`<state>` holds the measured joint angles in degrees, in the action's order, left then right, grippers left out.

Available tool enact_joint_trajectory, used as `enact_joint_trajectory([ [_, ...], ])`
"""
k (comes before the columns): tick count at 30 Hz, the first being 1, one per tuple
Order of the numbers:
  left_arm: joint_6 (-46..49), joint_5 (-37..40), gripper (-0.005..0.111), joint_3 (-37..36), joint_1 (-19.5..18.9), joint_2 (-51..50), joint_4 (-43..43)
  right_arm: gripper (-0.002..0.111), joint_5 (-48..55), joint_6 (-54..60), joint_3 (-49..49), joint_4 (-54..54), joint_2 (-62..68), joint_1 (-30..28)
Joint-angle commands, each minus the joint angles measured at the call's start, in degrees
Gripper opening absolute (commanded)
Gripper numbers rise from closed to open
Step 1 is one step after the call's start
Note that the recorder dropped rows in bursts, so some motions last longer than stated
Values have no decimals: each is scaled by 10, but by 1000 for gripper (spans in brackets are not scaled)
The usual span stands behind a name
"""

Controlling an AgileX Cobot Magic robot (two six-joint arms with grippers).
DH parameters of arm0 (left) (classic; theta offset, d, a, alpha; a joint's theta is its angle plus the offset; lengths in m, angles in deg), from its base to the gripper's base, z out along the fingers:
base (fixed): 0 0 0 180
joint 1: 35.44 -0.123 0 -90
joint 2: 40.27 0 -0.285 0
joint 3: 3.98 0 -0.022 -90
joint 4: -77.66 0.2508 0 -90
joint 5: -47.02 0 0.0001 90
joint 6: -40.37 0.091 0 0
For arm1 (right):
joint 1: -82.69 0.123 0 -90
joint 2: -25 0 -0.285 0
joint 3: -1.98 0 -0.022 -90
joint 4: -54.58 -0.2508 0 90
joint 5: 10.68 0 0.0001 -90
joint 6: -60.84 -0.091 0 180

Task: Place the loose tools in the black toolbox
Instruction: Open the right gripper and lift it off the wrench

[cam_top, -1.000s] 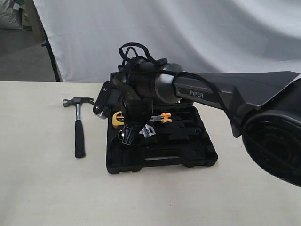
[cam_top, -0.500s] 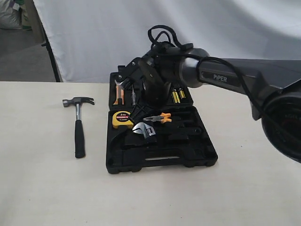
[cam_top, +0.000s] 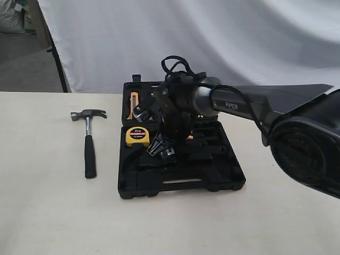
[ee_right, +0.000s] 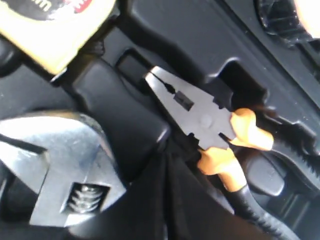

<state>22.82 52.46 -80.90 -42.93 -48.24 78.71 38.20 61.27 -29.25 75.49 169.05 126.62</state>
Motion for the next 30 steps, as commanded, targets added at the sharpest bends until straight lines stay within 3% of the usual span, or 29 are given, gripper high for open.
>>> enact_joint_trajectory([
  [1, -3, -4, 1, 2, -15, 2, 3, 0, 26, 7, 5, -30, -37, 15],
  [13, -3, -4, 1, 2, -15, 2, 3, 0, 43, -21, 6, -32, -86, 15],
  [23, -3, -4, 1, 2, -15, 2, 3, 0, 39, -17, 6, -130, 4, 23],
  [30, -3, -4, 1, 2, -15, 2, 3, 0, 61, 9, 5, -135, -5, 36],
])
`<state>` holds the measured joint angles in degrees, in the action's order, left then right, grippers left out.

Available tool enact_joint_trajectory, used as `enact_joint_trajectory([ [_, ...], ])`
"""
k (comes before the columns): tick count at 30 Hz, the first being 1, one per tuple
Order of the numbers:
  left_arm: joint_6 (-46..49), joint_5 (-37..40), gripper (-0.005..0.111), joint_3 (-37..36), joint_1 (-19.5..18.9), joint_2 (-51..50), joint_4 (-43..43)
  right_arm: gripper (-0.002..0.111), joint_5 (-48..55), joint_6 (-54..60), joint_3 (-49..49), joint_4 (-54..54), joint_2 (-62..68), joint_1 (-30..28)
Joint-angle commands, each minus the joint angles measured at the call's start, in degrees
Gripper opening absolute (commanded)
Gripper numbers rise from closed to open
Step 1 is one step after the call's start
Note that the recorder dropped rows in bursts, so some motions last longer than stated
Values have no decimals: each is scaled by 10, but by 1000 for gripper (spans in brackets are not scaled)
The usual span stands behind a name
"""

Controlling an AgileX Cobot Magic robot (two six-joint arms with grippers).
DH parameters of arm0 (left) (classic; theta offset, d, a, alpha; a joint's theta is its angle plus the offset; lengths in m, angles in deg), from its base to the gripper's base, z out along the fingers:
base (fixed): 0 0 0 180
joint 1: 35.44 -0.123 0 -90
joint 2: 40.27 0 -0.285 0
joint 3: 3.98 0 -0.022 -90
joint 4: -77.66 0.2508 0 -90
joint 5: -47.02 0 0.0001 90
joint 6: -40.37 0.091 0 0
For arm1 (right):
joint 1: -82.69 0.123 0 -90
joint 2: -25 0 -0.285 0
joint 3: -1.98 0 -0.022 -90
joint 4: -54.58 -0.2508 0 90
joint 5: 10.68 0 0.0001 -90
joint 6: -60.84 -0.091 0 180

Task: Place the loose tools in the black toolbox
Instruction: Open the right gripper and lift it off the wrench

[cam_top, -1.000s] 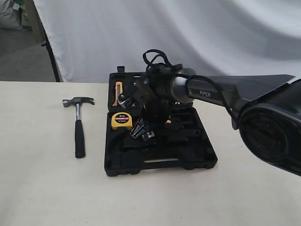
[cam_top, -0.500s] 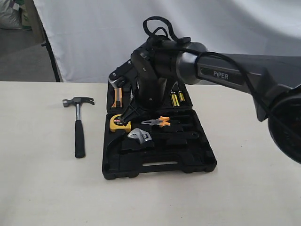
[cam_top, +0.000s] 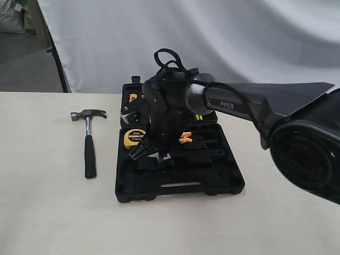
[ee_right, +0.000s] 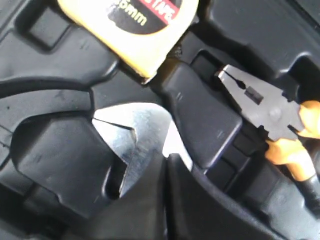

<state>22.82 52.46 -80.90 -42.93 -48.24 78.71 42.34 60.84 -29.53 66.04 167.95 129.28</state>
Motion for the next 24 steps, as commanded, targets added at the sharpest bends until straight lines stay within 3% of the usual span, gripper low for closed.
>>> enact_joint_trajectory([
  [1, -3, -4, 1, 2, -15, 2, 3, 0, 22, 13, 8, -41, -3, 9],
  [15, -3, -4, 1, 2, -15, 2, 3, 0, 170, 72, 8, -25, -156, 9],
  [24, -3, -4, 1, 2, -15, 2, 3, 0, 170, 69, 9, -12, -191, 8],
])
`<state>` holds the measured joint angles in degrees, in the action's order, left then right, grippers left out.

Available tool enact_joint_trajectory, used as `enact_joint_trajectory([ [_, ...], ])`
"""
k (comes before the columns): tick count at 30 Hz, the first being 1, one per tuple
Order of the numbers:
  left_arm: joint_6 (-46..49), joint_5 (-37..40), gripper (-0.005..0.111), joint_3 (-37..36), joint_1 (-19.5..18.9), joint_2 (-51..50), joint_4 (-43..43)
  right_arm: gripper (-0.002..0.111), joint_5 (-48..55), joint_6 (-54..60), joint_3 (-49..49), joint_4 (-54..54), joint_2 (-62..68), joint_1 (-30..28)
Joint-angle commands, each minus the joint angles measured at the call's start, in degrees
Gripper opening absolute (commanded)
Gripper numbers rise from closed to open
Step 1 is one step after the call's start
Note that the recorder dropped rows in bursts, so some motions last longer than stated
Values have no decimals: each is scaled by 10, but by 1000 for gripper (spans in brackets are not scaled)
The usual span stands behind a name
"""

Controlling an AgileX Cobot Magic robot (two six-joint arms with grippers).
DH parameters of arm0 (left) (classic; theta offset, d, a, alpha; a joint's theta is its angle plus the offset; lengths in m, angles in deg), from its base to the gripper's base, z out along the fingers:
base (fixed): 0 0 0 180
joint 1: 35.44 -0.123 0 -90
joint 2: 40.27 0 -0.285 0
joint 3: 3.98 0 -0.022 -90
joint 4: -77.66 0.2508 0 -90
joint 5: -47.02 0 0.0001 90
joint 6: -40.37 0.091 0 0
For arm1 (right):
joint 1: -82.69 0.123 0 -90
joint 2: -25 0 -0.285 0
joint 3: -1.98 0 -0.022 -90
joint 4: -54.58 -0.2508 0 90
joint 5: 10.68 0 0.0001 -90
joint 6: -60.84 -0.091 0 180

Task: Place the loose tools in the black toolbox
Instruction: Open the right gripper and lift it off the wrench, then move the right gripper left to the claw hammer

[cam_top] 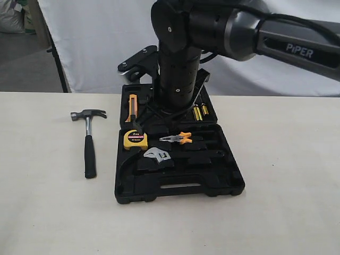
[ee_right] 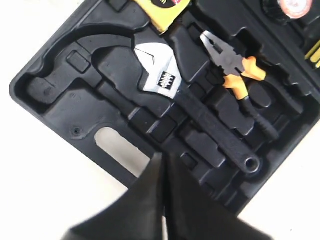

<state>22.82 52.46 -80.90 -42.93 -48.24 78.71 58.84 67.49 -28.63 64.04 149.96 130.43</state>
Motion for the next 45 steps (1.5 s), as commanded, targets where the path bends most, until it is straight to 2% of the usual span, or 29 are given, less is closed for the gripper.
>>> enact_joint_trajectory([
  [1, -3, -4, 1, 2, -15, 2, 3, 0, 4, 1, 0, 11, -11, -4],
  [5, -3, -4, 1, 2, -15, 2, 3, 0, 4, 1, 12, 18, -11, -4],
  [9, -3, -4, 1, 2, -15, 2, 3, 0, 4, 1, 62, 19, -11, -30],
  [13, -3, -4, 1, 2, -15, 2, 3, 0, -84, 2, 148, -11, -11, -77],
  [16, -3, -4, 1, 2, -15, 2, 3, 0, -110, 4, 170, -82, -11, -83],
  [20, -3, -4, 1, 2, -15, 2, 3, 0, -134, 24, 170, -258, -10, -80],
  [28, -3, -4, 1, 2, -15, 2, 3, 0, -222, 27, 170, -275, -8, -30],
  [38, -3, -4, 1, 2, -15, 2, 3, 0, -386, 48, 163, -283, 52, 44],
  [42, -3, -4, 1, 2, -15, 2, 3, 0, -400, 46, 122, -282, 90, 58],
  [44, -3, -4, 1, 2, -15, 2, 3, 16, -400, 46, 82, -282, 117, 64],
  [45, -3, -4, 1, 2, -15, 2, 3, 33, -396, 46, 64, -282, 133, 65],
])
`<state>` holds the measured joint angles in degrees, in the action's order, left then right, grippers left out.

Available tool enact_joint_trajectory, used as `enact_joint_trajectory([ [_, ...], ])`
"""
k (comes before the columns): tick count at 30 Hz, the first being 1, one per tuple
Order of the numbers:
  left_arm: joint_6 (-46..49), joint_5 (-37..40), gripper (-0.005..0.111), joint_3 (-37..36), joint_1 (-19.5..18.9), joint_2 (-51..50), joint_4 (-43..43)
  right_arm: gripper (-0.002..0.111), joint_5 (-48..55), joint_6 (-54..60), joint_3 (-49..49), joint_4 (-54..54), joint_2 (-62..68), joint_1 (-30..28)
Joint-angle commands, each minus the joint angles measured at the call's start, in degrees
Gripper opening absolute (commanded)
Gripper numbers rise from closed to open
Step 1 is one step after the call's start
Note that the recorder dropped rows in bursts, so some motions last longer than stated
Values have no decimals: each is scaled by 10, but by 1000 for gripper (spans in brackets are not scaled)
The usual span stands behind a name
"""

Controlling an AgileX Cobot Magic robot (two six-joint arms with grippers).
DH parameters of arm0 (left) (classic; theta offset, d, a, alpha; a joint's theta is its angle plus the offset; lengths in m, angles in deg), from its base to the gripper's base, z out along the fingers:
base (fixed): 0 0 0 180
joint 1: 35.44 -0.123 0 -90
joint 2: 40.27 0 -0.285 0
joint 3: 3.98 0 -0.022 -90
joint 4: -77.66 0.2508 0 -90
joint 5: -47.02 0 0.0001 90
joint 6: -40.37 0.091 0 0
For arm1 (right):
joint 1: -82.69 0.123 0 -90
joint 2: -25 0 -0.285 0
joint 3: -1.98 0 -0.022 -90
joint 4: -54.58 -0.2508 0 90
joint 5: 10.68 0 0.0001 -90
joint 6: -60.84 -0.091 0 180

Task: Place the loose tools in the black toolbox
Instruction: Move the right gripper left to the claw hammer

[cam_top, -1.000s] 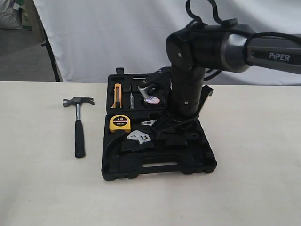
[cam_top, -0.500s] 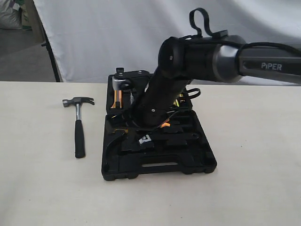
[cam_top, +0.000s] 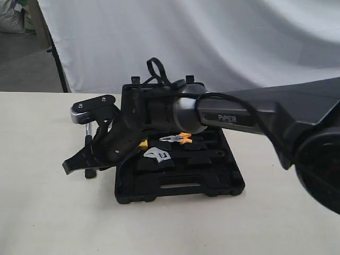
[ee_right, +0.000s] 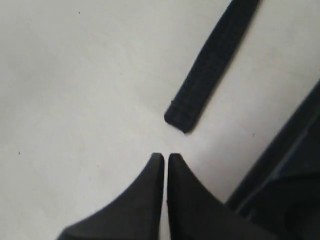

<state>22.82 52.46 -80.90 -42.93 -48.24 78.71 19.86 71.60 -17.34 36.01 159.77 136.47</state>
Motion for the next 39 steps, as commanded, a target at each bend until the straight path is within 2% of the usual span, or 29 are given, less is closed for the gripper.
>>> enact_joint_trajectory([
  [1, -3, -4, 1, 2, -15, 2, 3, 44, -2, 6, -61, -1, 42, 5],
  [2, -3, -4, 1, 2, -15, 2, 3, 58, 0, 11, -72, -1, 56, 5],
  [4, -3, -4, 1, 2, -15, 2, 3, 69, -18, 36, -78, 0, 68, 4],
  [8, -3, -4, 1, 2, -15, 2, 3, 69, -37, 75, -109, 12, 93, 3],
  [13, -3, -4, 1, 2, -15, 2, 3, 69, -25, 75, -207, 38, 162, 3],
  [21, -3, -4, 1, 2, -15, 2, 3, 69, -12, 12, -303, 52, 221, -22],
  [24, -3, -4, 1, 2, -15, 2, 3, 65, 26, 3, -328, 48, 236, -23],
  [29, -3, -4, 1, 2, -15, 2, 3, 45, 70, 32, -339, 64, 247, -16],
  [32, -3, -4, 1, 2, -15, 2, 3, 37, 77, 32, -339, 71, 249, -15],
  [39, -3, -4, 1, 2, -15, 2, 3, 34, 133, 28, -340, 67, 249, -15],
])
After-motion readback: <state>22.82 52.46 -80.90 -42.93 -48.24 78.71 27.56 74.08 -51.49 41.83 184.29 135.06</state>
